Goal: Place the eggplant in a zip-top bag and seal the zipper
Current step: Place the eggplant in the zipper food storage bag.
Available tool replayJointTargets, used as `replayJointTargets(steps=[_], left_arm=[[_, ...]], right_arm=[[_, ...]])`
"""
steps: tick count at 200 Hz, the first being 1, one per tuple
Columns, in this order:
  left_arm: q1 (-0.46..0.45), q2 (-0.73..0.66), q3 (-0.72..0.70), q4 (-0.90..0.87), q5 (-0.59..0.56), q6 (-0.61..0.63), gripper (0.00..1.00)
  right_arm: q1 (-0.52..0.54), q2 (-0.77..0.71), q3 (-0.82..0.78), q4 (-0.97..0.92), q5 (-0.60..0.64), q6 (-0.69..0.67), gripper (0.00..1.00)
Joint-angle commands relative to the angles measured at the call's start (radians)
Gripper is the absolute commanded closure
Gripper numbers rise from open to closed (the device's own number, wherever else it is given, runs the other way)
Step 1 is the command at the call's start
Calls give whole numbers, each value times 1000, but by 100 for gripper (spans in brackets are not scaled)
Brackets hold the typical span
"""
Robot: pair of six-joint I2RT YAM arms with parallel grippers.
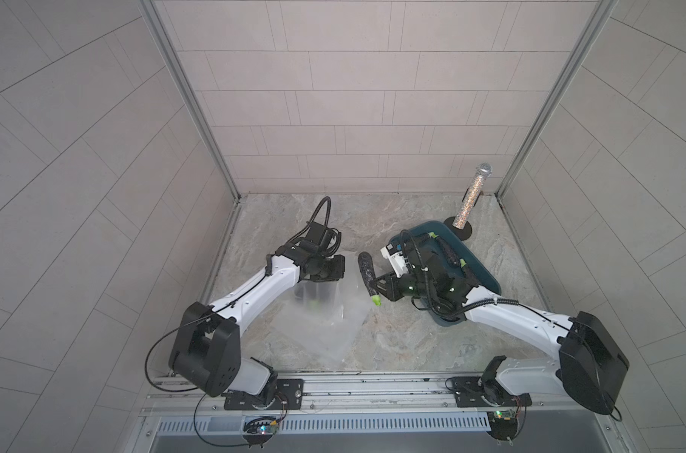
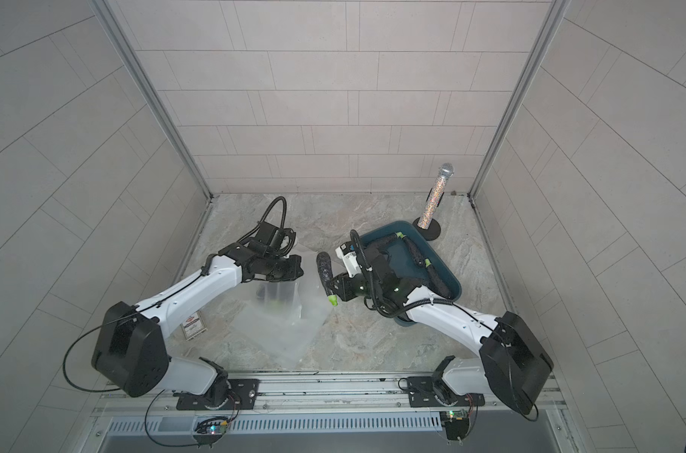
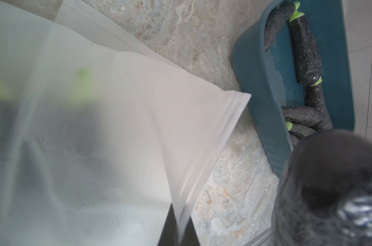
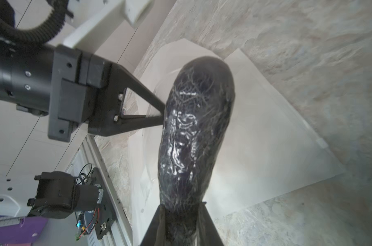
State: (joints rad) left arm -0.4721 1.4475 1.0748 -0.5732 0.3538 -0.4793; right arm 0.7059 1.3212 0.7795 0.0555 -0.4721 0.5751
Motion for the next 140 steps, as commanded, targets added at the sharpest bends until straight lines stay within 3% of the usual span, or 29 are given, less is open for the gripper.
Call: replayJointTargets(steps=[1, 83, 140], left_arm=[[-4, -1, 33, 1, -13, -1, 100], [-38, -22, 23, -6, -10, 18, 100], [-60, -45, 16, -7, -2, 7, 100]], right_arm=[[22, 44, 14, 9, -65, -18, 82], [49, 236, 124, 30, -84, 123, 83], [47, 354, 264, -53, -22, 205, 83]])
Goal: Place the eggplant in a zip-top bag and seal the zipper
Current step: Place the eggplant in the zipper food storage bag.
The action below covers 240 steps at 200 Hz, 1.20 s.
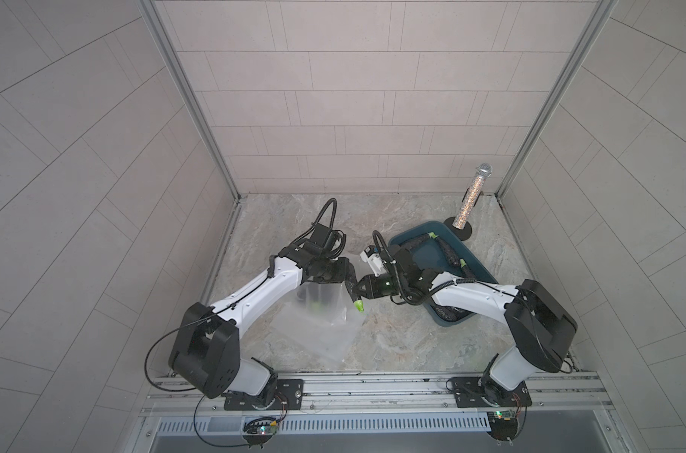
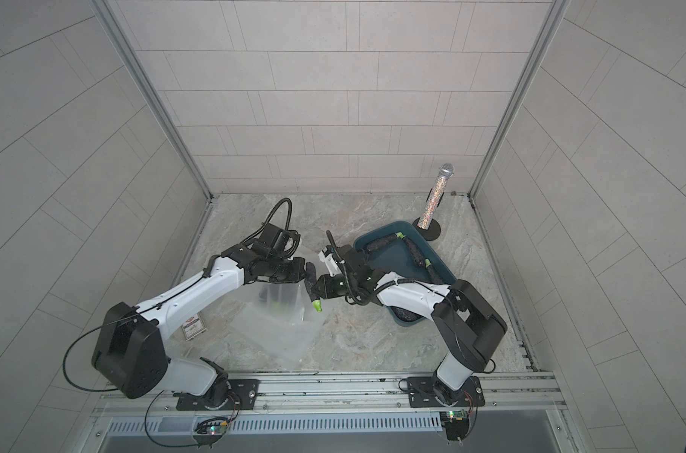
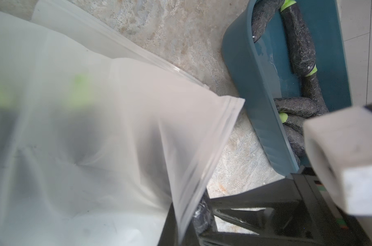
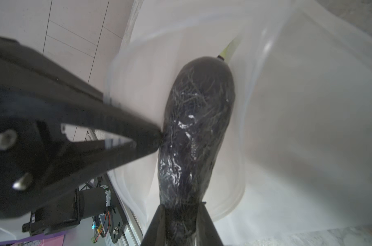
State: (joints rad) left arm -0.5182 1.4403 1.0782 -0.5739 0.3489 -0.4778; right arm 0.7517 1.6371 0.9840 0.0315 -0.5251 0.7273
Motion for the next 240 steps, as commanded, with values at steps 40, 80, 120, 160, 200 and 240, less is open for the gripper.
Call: replayJointTargets(steps=[40, 80, 120, 160, 200, 240], left_arm=[[-17, -62, -4, -5, 1, 2, 100], [-16, -54, 8, -6, 22, 1, 100], [-15, -60, 14, 3, 42, -13, 100], [0, -76, 15, 24, 66, -42, 100], [15, -76, 17, 35, 92, -57, 100], [50, -86, 7, 38, 94, -62, 100]], right_arm=[[1, 108, 128, -19, 49, 124, 83], [1, 152, 171, -9, 86, 193, 83], [5, 167, 216, -33, 155, 229, 80], [18, 187, 232, -60, 208, 202, 79], [35, 206, 245, -69, 266, 186, 74], [43, 210, 262, -91, 280, 153, 65]])
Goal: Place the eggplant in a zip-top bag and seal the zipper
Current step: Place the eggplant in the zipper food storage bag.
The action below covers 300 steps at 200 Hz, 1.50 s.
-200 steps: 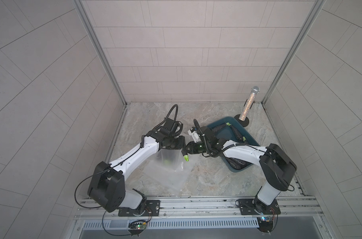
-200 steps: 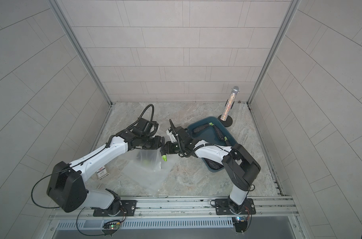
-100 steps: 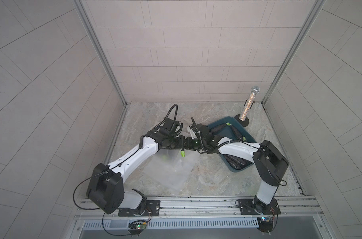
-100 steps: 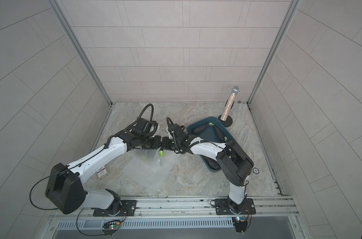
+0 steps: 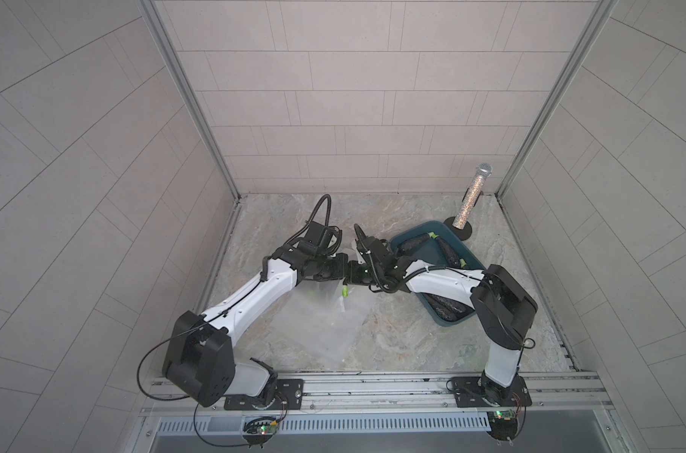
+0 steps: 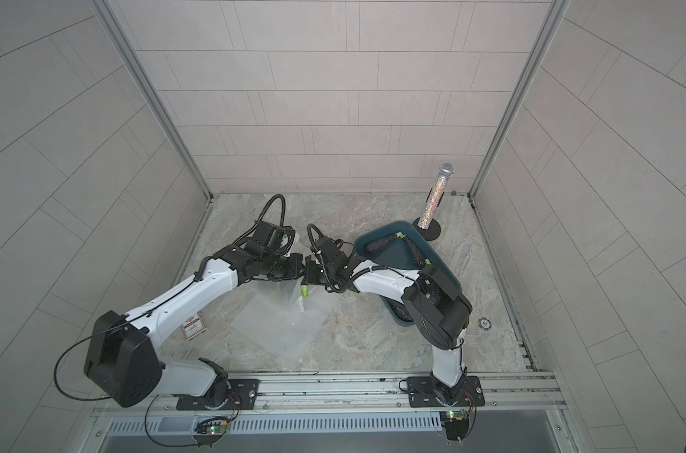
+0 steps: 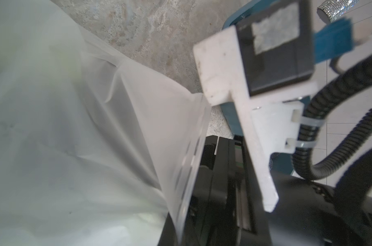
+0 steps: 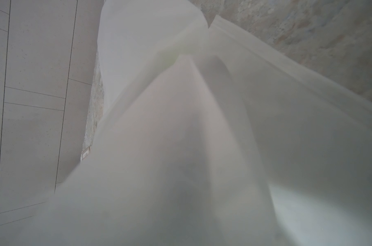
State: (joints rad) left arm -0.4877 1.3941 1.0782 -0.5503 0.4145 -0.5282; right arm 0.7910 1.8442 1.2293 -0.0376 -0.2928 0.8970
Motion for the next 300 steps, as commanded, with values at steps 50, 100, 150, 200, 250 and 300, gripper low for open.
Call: replayJointTargets(steps=[50, 100, 150, 200, 250, 300], left_arm=[[57, -40, -19, 18, 25, -10, 100], [75, -34, -18, 20, 21, -9, 100], [82, -34, 3, 14, 24, -12, 100], [80, -48, 2, 18, 28, -30, 100], [79, -71, 6, 13, 39, -43, 100], [77, -70, 5, 13, 53, -58, 100]], right_arm=[[2, -63, -8, -33, 35, -86, 53], [-3, -164, -38, -59, 29, -139, 54], [3, -193, -79, -105, -5, -213, 61], [45, -122, -54, -96, -14, -228, 69], [63, -39, -10, -73, -14, -201, 73], [63, 2, 14, 11, -38, -161, 73]])
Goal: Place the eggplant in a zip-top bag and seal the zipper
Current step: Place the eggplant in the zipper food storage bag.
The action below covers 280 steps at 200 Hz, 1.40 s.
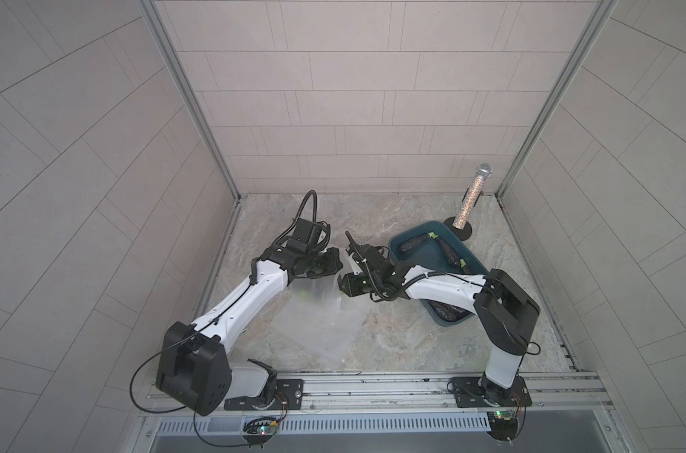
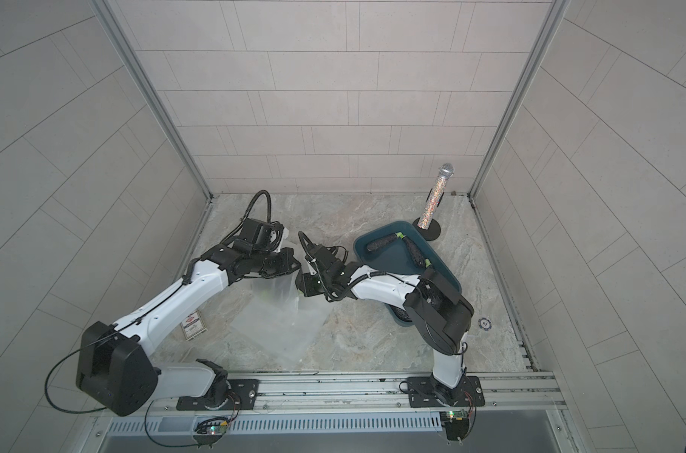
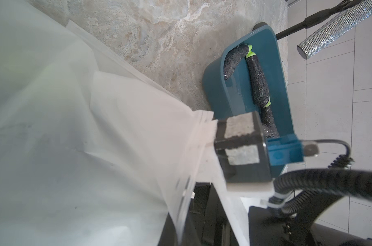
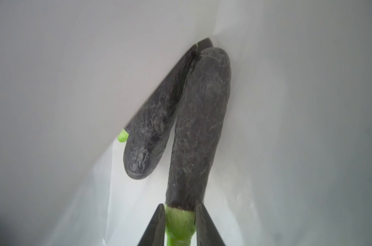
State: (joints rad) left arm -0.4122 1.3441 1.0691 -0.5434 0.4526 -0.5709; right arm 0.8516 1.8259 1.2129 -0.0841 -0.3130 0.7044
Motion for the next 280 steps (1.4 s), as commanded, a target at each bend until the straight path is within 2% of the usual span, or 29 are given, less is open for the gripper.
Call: replayJointTargets(steps=[1, 46, 118, 167, 226, 243, 260, 280], left_arm=[[3, -20, 14, 7, 15, -15, 100], [3, -18, 18, 10, 11, -21, 100], [3, 12, 30, 5, 5, 0, 100], [-9, 17, 37, 5, 9, 3, 100], [-21, 39, 61, -6, 7, 17, 100], [-24, 47, 68, -12, 7, 23, 100], [-28, 53, 76, -17, 8, 30, 100], [-28, 56, 82, -24, -9, 38, 100]], right_arm=[[2, 20, 32, 58, -19, 32, 73], [-13, -46, -14, 77, -43, 22, 66], [-104, -274, -187, 76, 21, -53, 65], [-120, -197, -159, 88, 26, -89, 62], [-111, -94, -107, 173, -20, -43, 64], [-111, -86, -99, 180, -21, -36, 69], [-110, -83, -96, 185, -29, -19, 87], [-109, -99, -104, 195, -43, 18, 100]])
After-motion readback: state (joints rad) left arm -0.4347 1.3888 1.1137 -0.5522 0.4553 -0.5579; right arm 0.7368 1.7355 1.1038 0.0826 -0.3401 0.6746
